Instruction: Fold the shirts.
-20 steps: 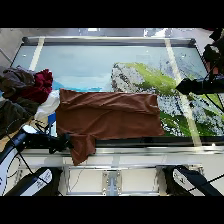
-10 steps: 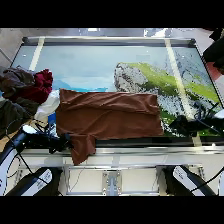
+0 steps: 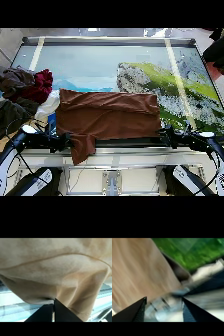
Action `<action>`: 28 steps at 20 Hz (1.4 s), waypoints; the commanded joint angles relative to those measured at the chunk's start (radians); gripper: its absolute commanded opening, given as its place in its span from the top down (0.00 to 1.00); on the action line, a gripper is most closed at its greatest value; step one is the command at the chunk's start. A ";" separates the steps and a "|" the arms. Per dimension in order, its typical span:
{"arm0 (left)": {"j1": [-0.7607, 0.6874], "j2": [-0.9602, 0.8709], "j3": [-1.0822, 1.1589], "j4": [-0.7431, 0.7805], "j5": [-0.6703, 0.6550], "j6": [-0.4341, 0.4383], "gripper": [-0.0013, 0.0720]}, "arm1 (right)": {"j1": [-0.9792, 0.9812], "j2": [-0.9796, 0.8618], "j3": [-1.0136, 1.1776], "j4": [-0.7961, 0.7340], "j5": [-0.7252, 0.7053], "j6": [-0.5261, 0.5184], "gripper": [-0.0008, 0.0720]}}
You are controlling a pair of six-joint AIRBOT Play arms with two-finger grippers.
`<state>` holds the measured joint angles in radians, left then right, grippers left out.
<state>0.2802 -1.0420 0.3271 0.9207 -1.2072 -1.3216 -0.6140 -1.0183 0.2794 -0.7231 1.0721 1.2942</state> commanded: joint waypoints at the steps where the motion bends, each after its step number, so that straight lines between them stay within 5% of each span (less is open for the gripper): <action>1: 0.000 0.000 0.001 -0.040 0.005 0.021 0.97 | -0.002 -0.001 -0.022 0.095 -0.140 -0.005 0.37; 5: 0.000 0.001 0.001 -0.040 0.014 0.021 0.97 | -0.002 -0.001 -0.019 0.106 -0.103 -0.007 0.97; 8: 0.001 0.055 0.014 -0.038 -0.013 0.022 0.97 | -0.002 0.001 0.023 0.150 0.079 -0.103 0.98; 12: 0.060 0.225 0.076 -0.059 -0.122 0.020 0.97 | -0.002 0.090 0.170 0.126 0.253 -0.107 0.98; 16: 0.148 0.408 0.165 -0.212 -0.070 0.021 0.97 | -0.001 0.222 0.360 -0.057 0.330 -0.107 0.98; 20: 0.120 0.415 0.320 -0.137 0.080 0.029 0.97 | 0.080 0.275 0.481 -0.095 0.280 -0.092 0.98; 24: -0.042 0.222 0.500 -0.038 0.200 0.079 0.97 | 0.295 0.212 0.546 -0.120 -0.002 -0.066 0.98; 28: -0.296 -0.071 0.669 0.138 0.484 0.061 0.97 | 0.438 0.024 0.549 -0.420 -0.021 0.162 0.98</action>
<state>0.1314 -0.9371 0.8768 0.9195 -0.9203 -1.2564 -0.2672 -0.8963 0.8124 -0.9466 1.1046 1.3075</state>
